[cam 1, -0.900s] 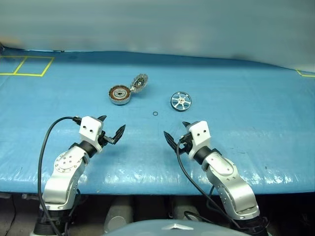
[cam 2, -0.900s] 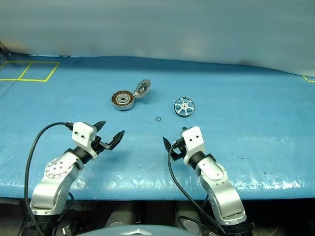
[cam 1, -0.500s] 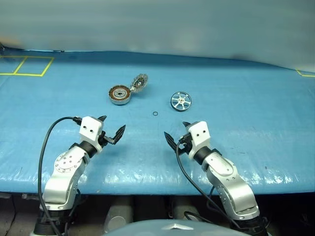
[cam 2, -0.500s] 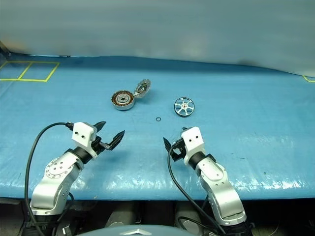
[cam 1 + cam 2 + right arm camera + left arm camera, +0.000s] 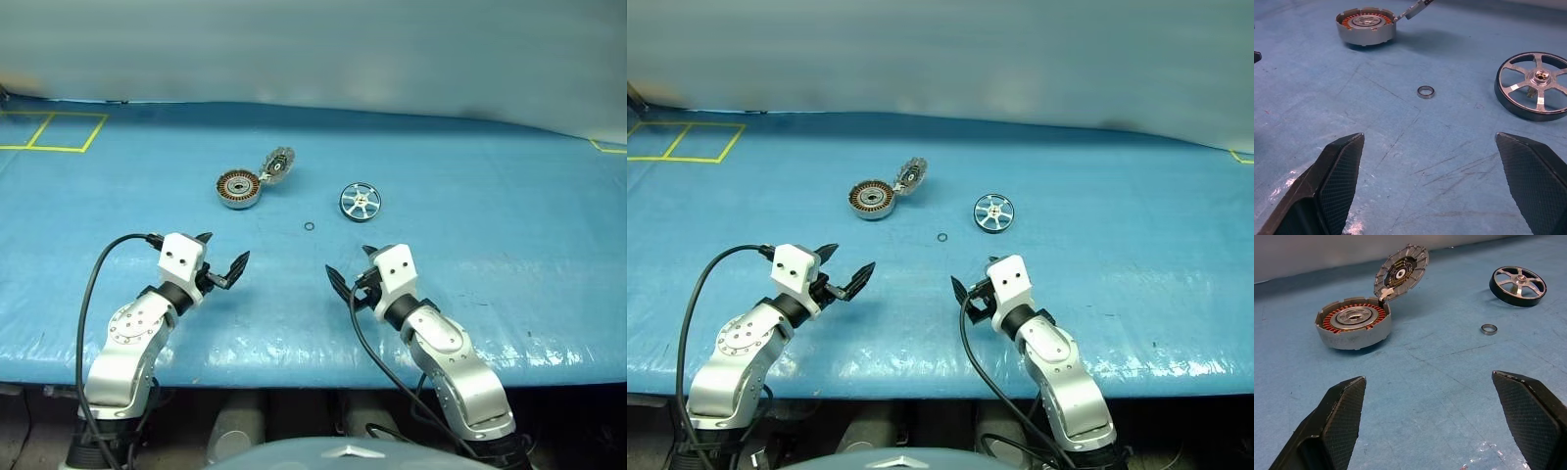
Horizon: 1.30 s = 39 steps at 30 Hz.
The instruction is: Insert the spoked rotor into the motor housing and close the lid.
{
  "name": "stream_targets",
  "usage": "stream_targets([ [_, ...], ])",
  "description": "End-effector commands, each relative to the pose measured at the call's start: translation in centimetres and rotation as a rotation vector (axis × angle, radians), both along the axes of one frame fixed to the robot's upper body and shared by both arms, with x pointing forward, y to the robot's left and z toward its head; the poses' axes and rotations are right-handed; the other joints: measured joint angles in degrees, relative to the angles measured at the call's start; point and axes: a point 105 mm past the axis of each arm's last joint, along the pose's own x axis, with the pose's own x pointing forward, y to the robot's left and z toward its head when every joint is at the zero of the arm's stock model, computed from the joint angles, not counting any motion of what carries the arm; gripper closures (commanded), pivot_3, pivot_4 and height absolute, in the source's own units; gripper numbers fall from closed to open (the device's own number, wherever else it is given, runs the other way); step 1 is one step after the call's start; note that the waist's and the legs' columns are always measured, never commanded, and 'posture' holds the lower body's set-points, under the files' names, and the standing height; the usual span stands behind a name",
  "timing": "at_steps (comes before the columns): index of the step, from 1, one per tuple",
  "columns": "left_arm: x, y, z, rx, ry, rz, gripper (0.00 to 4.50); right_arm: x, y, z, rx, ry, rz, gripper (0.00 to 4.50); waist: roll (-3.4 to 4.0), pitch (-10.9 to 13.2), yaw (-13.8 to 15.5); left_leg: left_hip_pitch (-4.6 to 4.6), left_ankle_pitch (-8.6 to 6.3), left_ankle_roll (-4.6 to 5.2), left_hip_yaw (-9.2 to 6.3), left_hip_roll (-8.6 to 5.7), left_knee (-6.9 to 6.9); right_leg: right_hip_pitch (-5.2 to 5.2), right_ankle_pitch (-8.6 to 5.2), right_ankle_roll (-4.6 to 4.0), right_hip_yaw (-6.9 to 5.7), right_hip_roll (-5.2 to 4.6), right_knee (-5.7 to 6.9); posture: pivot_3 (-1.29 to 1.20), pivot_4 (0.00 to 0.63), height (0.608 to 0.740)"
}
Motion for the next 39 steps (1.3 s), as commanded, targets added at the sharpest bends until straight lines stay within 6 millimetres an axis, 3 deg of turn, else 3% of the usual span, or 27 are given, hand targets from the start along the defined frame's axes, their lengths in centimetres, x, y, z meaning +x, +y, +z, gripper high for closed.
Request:
stream_targets([
  [1, -0.1, -0.5, 1.1, 0.012, -0.045, -0.023, 0.03, 0.0, 0.3, 0.9, 0.018, -0.041, 0.008, 0.0, 0.0, 0.0, 0.0, 0.0, 0.0, 0.0, 0.0, 0.0, 0.0, 0.0, 0.0, 0.0, 0.0, 0.0, 0.0, 0.0, 0.15, 0.74],
  [12, 0.1, 0.2, 0.3, 0.049, 0.024, -0.023, 0.03, 0.2, 0.3, 1.1, 0.021, -0.054, 0.008, 0.0, 0.0, 0.0, -0.03, 0.0, 0.0, 0.0, 0.0, 0.0, 0.0, -0.01, 0.0, 0.0, 0.0, 0.01, 0.0, 0.0, 0.15, 0.74],
  [17, 0.6, 1.6, -0.4, 0.215, 0.126, -0.091, 0.03, 0.1, 0.5, 1.0, 0.023, -0.055, 0.012, 0.0, 0.01, 0.01, -0.13, 0.01, 0.0, 0.0, -0.01, 0.01, 0.0, -0.04, -0.02, 0.03, -0.01, 0.02, 0.02, 0.0, 0.15, 0.74],
  [30, 6.4, 5.5, 3.0, 0.753, 0.239, -0.316, 0.03, 0.4, 0.8, 1.2, 0.027, -0.067, 0.015, 0.0, 0.01, 0.11, -0.11, -0.07, 0.01, -0.02, -0.05, -0.04, -0.08, -0.11, -0.03, -0.05, -0.11, 0.06, 0.01, 0.0, 0.15, 0.74],
  [35, 9.0, 5.5, 4.4, 0.838, 0.251, -0.369, 0.03, 0.3, 0.7, 1.1, 0.026, -0.068, 0.009, 0.0, 0.01, 0.12, -0.18, -0.22, 0.02, -0.01, -0.02, -0.15, -0.05, -0.19, -0.09, 0.06, -0.12, 0.1, 0.01, 0.0, 0.15, 0.74],
  [39, 10.5, 4.3, 5.2, 0.883, 0.282, -0.46, 0.03, 0.2, 0.6, 1.1, 0.024, -0.067, 0.002, 0.0, 0.01, 0.12, -0.17, -0.41, 0.01, 0.0, 0.01, -0.23, 0.05, -0.28, -0.01, 0.23, -0.17, 0.23, 0.02, 0.0, 0.15, 0.74],
])
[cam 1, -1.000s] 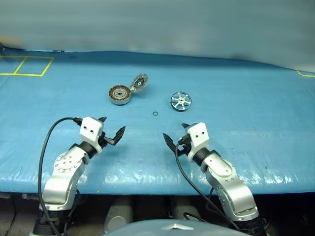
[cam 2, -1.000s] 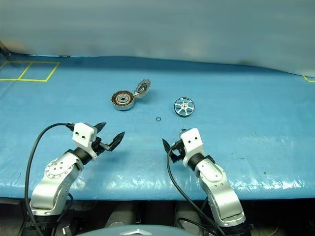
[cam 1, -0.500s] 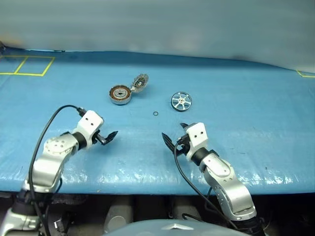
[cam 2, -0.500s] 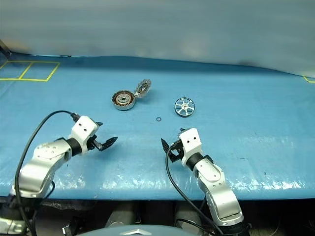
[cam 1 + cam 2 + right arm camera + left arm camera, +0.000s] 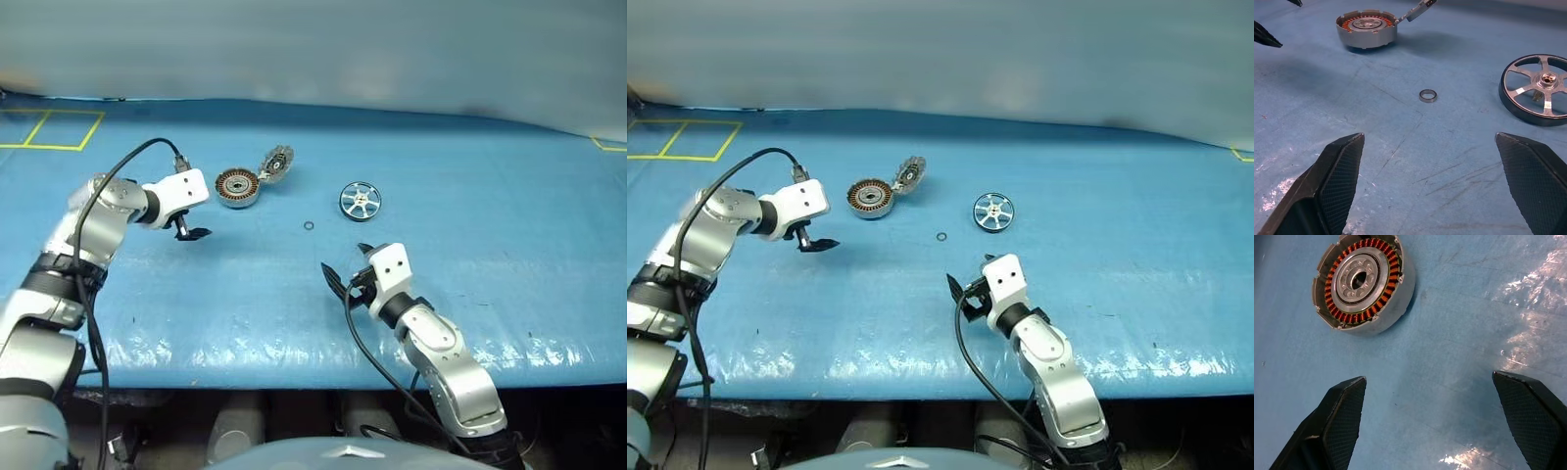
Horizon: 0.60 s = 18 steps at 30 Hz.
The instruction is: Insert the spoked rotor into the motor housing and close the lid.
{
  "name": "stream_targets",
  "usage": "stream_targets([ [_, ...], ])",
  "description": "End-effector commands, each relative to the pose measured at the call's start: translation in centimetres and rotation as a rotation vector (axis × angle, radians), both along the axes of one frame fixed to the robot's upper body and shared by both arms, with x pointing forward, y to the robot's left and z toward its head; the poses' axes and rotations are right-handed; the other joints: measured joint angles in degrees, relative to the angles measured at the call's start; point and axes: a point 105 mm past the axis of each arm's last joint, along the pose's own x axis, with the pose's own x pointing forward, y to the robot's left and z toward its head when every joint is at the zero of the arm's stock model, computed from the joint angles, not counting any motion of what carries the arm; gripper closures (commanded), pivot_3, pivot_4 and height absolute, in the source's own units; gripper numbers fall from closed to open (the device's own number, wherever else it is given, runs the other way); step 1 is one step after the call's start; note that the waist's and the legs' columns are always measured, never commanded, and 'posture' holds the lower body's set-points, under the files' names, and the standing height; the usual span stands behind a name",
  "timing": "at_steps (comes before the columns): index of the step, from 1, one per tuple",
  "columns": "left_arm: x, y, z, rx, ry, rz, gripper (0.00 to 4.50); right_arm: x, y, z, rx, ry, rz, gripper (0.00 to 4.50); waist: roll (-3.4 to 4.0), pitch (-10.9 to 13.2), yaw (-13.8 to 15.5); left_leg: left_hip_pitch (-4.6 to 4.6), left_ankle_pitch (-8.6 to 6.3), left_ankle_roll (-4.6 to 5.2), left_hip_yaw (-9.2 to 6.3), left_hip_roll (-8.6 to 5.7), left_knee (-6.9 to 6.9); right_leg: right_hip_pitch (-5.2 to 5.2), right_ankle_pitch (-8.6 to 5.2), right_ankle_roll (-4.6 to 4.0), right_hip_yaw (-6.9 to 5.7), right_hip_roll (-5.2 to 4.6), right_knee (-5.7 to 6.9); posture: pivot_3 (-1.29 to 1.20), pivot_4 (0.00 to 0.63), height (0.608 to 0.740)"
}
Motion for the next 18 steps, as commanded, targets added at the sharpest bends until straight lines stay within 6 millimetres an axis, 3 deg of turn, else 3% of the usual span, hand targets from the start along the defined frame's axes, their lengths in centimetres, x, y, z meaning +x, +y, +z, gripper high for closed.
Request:
stream_targets([
  [1, 1.1, -0.7, 0.9, 0.054, 0.035, -0.07, 0.03, -0.1, 0.0, 1.2, 0.013, -0.049, -0.002, 0.0, 0.0, 0.0, 0.08, -0.04, 0.0, 0.0, -0.01, 0.0, 0.03, -0.02, 0.04, 0.05, 0.0, 0.03, 0.01, 0.0, 0.15, 0.74],
  [8, 3.0, -1.9, 1.8, 0.138, 0.103, -0.109, 0.03, -0.2, 0.1, 1.2, 0.015, -0.049, -0.009, 0.0, -0.03, 0.02, -0.2, -0.21, 0.0, 0.0, -0.08, -0.02, 0.15, -0.06, 0.08, 0.13, 0.0, 0.16, 0.04, 0.0, 0.15, 0.74],
  [18, 4.2, -3.0, 2.7, 0.263, 0.14, -0.104, 0.03, -1.3, 0.0, 1.0, 0.0, -0.029, -0.004, 0.0, -0.14, 0.09, -0.22, -0.28, -0.01, 0.01, -0.15, -0.02, 0.2, -0.07, 0.13, 0.28, 0.03, 0.22, 0.06, 0.0, 0.15, 0.74],
])
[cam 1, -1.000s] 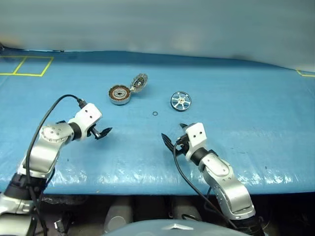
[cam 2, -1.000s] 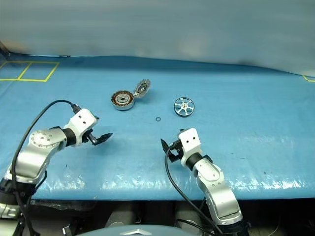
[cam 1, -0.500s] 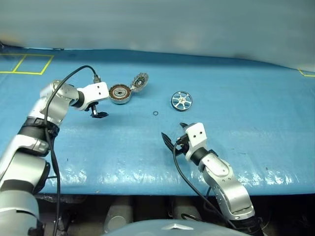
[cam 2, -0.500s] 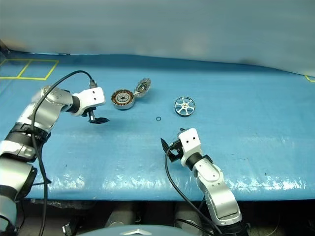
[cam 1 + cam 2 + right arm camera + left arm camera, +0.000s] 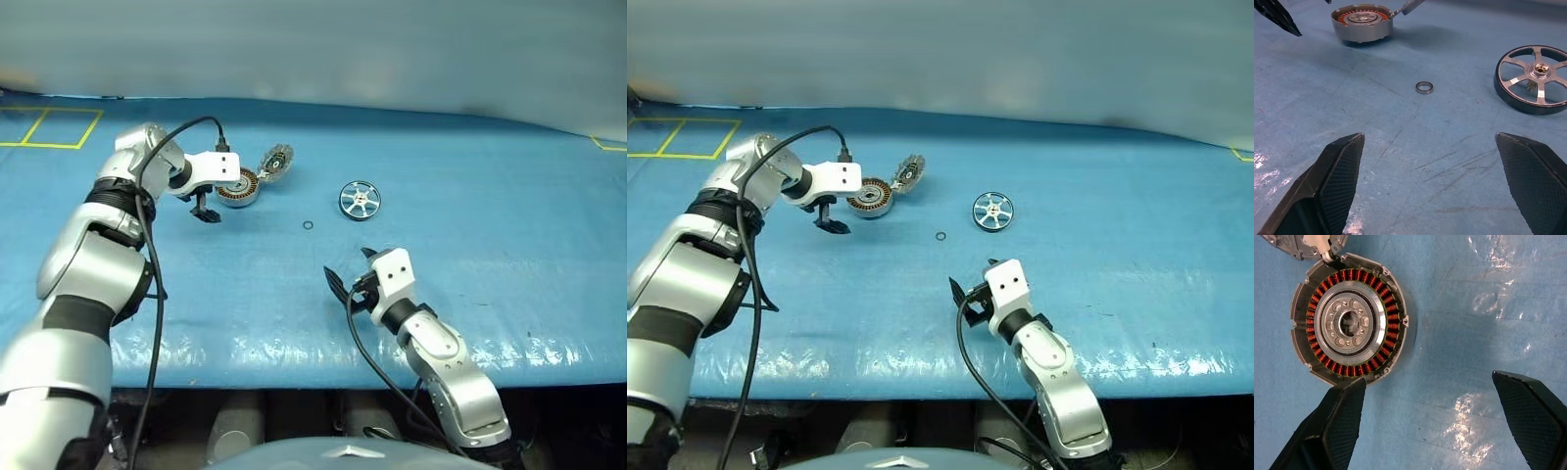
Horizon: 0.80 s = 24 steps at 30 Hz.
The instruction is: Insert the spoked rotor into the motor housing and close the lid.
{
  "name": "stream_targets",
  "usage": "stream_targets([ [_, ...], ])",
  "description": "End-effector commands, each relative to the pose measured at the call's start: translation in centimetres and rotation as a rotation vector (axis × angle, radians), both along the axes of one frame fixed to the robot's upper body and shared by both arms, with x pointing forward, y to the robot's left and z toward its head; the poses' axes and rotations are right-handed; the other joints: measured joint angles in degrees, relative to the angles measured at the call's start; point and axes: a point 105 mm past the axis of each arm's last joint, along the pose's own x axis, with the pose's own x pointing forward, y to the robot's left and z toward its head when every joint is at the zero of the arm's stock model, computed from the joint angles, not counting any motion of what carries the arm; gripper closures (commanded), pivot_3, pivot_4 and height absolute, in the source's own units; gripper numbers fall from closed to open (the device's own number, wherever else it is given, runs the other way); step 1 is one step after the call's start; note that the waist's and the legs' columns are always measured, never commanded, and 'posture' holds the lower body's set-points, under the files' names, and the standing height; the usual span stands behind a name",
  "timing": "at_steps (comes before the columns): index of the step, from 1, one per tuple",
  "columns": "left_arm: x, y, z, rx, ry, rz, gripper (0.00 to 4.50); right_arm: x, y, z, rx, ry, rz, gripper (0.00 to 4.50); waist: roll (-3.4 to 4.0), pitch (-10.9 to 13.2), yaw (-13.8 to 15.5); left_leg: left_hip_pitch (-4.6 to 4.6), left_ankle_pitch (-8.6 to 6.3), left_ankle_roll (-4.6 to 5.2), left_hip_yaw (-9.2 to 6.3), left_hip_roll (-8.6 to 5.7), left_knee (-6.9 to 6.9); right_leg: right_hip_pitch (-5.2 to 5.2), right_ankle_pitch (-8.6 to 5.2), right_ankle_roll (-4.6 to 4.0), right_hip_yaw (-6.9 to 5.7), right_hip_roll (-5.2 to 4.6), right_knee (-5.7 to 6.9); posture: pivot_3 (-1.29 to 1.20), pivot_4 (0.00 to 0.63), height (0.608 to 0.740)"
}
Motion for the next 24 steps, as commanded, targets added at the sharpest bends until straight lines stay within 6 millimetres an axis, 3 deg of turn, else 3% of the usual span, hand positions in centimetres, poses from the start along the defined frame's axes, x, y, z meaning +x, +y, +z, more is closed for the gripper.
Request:
stream_targets([
  [1, 0.8, -0.8, 2.0, 0.019, -0.044, -0.008, 0.03, -0.6, 0.4, 1.0, 0.002, -0.029, 0.024, 0.0, -0.06, 0.03, 0.07, -0.02, 0.0, 0.0, -0.02, 0.0, 0.02, 0.0, 0.01, 0.01, -0.01, 0.0, 0.0, 0.0, 0.15, 0.74],
  [12, 1.9, -1.7, 3.1, 0.109, -0.11, 0.014, 0.03, -1.5, 0.9, 0.7, -0.012, -0.008, 0.047, 0.0, -0.11, 0.07, 0.07, -0.06, -0.01, 0.02, -0.05, 0.03, 0.24, 0.05, 0.08, 0.13, 0.01, 0.01, 0.05, 0.0, 0.15, 0.74],
  [24, 2.2, -3.0, 0.8, 0.109, -0.122, 0.027, 0.03, -2.3, 0.8, 0.5, -0.021, 0.004, 0.033, 0.0, -0.11, 0.07, 0.21, -0.12, -0.03, 0.05, -0.07, 0.04, 0.45, 0.08, 0.13, 0.21, 0.02, 0.01, 0.09, 0.0, 0.15, 0.74],
])
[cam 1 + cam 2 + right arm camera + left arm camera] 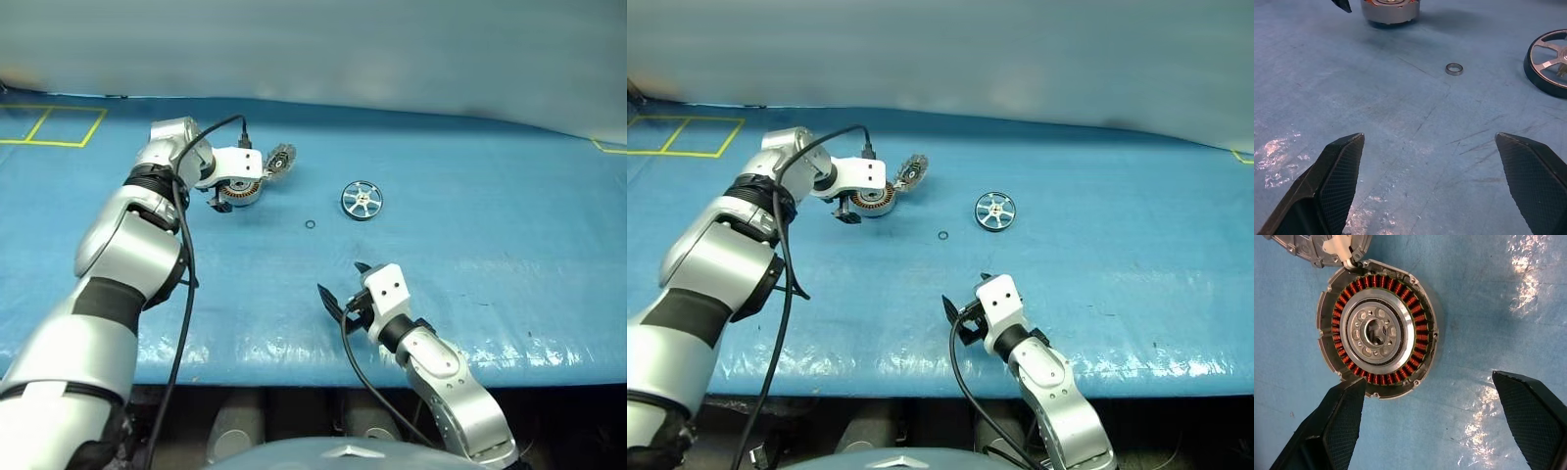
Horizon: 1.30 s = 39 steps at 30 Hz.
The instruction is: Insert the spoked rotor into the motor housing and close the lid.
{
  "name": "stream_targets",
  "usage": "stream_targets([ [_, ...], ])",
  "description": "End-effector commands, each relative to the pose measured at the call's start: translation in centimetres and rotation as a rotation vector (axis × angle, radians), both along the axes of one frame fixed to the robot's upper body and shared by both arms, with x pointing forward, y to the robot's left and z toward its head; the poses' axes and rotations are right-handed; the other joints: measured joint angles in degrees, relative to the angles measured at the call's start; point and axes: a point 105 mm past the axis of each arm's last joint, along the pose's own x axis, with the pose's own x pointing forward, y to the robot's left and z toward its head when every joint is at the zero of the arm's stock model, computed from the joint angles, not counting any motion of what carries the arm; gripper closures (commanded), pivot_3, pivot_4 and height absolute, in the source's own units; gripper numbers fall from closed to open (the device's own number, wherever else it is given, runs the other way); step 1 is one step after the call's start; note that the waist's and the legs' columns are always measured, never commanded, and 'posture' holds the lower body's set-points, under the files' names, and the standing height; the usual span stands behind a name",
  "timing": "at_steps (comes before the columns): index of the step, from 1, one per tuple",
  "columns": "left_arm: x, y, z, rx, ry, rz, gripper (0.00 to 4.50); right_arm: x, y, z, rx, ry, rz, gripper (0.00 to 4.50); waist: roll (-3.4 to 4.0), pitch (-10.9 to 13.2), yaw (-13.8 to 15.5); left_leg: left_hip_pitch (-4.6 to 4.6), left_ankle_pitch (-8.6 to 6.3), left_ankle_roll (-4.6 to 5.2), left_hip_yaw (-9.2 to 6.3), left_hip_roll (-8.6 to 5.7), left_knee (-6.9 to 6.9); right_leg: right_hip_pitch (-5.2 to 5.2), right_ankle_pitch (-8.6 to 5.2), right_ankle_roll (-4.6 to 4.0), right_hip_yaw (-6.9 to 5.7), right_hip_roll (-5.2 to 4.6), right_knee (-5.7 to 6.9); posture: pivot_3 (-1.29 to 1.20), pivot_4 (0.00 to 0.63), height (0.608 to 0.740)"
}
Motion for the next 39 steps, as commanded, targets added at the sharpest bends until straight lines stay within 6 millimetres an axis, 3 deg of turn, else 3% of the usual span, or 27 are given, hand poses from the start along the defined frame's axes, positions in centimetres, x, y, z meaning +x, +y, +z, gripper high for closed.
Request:
stream_targets([
  [1, 0.4, -0.3, 0.1, -0.006, -0.034, 0.01, 0.03, -0.1, -0.2, 1.4, 0.005, -0.05, -0.014, 0.0, 0.0, 0.0, 0.02, 0.0, 0.0, 0.0, 0.0, 0.0, 0.01, 0.0, 0.0, 0.01, 0.0, 0.0, 0.0, 0.0, 0.15, 0.74],
  [15, -0.1, -0.8, -3.1, -0.005, -0.004, 0.024, 0.03, -0.6, -0.4, 1.2, 0.012, -0.049, -0.059, 0.0, -0.01, -0.01, 0.21, 0.02, 0.0, 0.01, 0.01, -0.01, 0.14, 0.06, 0.05, 0.0, 0.01, 0.02, 0.07, 0.0, 0.15, 0.74],
  [24, -0.2, -1.1, -3.1, -0.005, 0.012, 0.012, 0.03, -0.6, -0.2, 1.0, 0.022, -0.046, -0.066, 0.0, -0.01, -0.02, 0.34, 0.1, 0.0, 0.01, 0.01, -0.01, 0.25, 0.14, 0.07, 0.06, 0.01, 0.02, 0.11, 0.0, 0.15, 0.74],
  [28, -0.2, -1.0, -3.0, 0.001, 0.006, 0.012, 0.89, -0.5, 0.0, 1.0, 0.025, -0.047, -0.06, 0.0, -0.01, -0.02, 0.33, 0.1, 0.0, 0.01, 0.02, -0.01, 0.26, 0.14, 0.08, 0.06, 0.03, 0.02, 0.12, 0.0, 0.15, 0.74],
  [37, -0.1, -1.1, -3.0, 0.002, -0.004, 0.006, 3.97, -0.4, 0.0, 1.1, 0.025, -0.05, -0.062, 0.0, 0.0, -0.05, 0.27, 0.13, 0.0, 0.02, 0.04, 0.0, 0.27, 0.15, 0.08, 0.06, 0.05, 0.03, 0.15, 0.0, 0.15, 0.74],
  [39, 0.0, -1.1, -3.0, 0.006, -0.01, 0.004, 4.48, -0.4, -0.1, 1.1, 0.024, -0.05, -0.065, 0.0, -0.01, -0.04, 0.27, 0.14, 0.0, 0.02, 0.03, -0.01, 0.27, 0.15, 0.08, 0.06, 0.05, 0.03, 0.16, 0.0, 0.15, 0.74],
])
